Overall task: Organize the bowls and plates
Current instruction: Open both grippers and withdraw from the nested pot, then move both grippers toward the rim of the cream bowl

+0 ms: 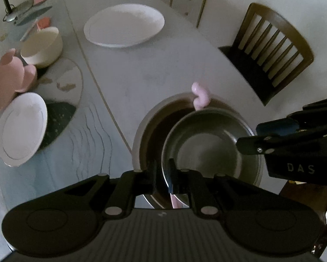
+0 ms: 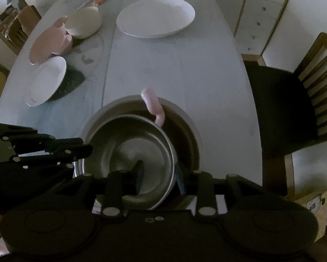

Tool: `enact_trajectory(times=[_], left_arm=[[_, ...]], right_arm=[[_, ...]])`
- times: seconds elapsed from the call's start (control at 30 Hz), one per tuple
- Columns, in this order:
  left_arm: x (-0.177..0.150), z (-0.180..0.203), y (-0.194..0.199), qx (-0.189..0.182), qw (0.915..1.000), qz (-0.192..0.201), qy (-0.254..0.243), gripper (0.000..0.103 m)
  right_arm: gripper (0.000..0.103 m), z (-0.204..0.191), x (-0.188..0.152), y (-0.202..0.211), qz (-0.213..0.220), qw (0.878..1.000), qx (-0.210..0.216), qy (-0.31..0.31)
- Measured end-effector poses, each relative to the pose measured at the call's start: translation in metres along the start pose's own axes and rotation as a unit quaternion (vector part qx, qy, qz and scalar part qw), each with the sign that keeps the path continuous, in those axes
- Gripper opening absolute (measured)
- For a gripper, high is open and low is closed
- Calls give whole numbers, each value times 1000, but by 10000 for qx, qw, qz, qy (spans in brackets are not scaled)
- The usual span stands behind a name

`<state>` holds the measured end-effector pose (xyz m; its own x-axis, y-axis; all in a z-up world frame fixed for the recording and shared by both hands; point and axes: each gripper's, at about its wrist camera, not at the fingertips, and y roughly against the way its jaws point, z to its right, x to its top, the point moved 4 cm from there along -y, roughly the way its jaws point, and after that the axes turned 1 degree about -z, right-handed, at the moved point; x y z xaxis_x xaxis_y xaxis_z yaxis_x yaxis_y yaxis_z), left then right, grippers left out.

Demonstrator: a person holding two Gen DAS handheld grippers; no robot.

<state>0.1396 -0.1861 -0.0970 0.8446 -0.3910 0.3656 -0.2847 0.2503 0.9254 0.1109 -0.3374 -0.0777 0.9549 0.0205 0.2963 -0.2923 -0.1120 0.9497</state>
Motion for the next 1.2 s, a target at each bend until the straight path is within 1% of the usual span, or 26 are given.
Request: enact_trajectory(times=[0.2,0.27,0.3,0.33,0.37,0.43,0.5,0.57,0.67,0.73,0.8,0.93,1.0,1.03,1.17,1.2], left_arm=[[6,-6,22,-17,9994,331,28,11],[9,-10,28,-16,9991,423,67,13],[10,-12,31,-18,9988,477,93,18],[11,-15,33,-19,9985,530,124,25],[12,-17,36,-9,9981,595,165,29],[14,-22,44,25,9970,733,234,46],[16,-28,49,124,9959,847,293,51],[19,-34,54,96,9951,904,387,52],[24,-45,59,113,9935,1009,516,53],[27,-52,64,184,9921,1099,581,57],[31,-61,68,246,9904,1187,659,61],[42,-85,75,383,9865,1325,884,68],[48,-96,78,481,9845,1395,945,70],[52,-102,79,519,9835,1438,967,72],[70,-126,81,751,9783,1566,1130,77],[76,-133,82,818,9768,1593,1177,77]], right_arm=[[38,-10,5,12,221,9997,59,84],[40,-15,7,15,290,9995,82,133],[41,-18,8,16,324,9993,91,159],[42,-20,8,18,359,9991,101,188],[42,-24,10,20,387,9990,112,212],[44,-29,14,22,441,9986,133,268],[45,-33,19,26,514,9981,144,314],[46,-36,23,30,580,9976,160,350],[51,-41,33,35,680,9966,186,419],[55,-46,40,37,737,9959,219,468],[57,-49,48,40,794,9951,255,530],[71,-60,68,45,965,9927,317,656],[74,-65,80,46,1054,9911,340,742],[78,-67,86,46,1083,9904,360,776],[84,-78,112,41,1190,9874,441,951],[88,-81,120,39,1199,9868,456,990]])
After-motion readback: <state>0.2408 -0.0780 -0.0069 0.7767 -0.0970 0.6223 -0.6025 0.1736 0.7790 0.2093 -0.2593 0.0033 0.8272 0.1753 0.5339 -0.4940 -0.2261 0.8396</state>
